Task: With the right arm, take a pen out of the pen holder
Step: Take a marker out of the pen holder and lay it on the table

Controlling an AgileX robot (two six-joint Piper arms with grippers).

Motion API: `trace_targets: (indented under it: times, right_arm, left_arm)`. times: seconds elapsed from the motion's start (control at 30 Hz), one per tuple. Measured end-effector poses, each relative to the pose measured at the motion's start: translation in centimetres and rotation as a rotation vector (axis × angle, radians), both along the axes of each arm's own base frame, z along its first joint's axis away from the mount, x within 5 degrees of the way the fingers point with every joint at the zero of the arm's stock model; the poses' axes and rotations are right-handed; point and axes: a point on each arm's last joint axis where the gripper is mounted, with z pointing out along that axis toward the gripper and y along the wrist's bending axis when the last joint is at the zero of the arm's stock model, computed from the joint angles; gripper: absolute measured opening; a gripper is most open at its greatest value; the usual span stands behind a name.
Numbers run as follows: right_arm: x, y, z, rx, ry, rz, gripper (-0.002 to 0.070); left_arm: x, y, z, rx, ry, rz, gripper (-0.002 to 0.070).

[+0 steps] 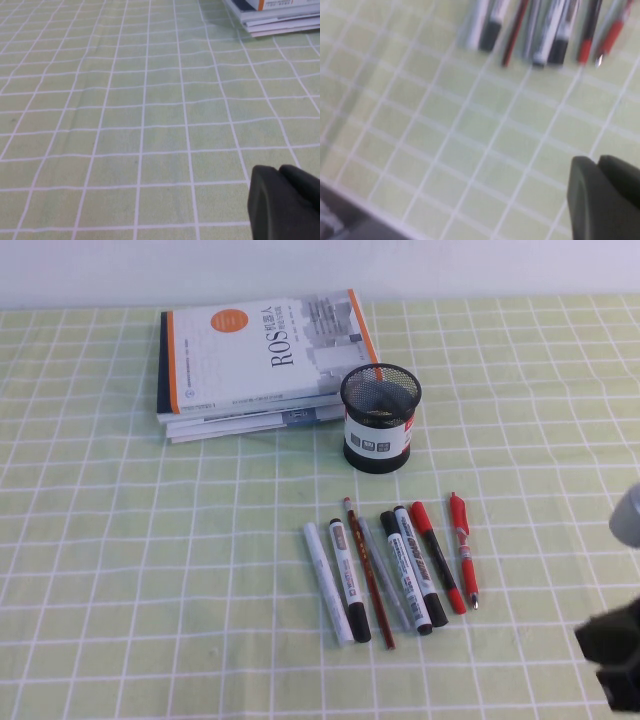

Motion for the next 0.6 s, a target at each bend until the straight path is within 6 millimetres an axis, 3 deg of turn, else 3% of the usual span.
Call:
trace_targets:
  times: [0.13,0.3,0.47,0.6]
  right_arm:
    - [-0.7,-0.5,-0.4,-0.053,0.08,0.006,-0.0012]
    - [-0.5,-0.8,-0.4,-0.093,0.045,0.002,-0.0012]
    - [0.2,-2.5,-0.6,-0.018,-0.103,-0.087,-0.0012]
    - [0.2,-4.9,-2.7,0.096,-0.264,-0.191,-0.0012]
  left_arm:
    - [0.0,0.0,0.0,0.0,0.0,0.0,-0.0006]
    - [0.0,0.0,0.0,0.0,0.0,0.0,-0.0006]
    - [0.0,0.0,0.0,0.0,0.0,0.0,-0.0006]
    - [0.0,0.0,0.0,0.0,0.0,0.0,-0.0006]
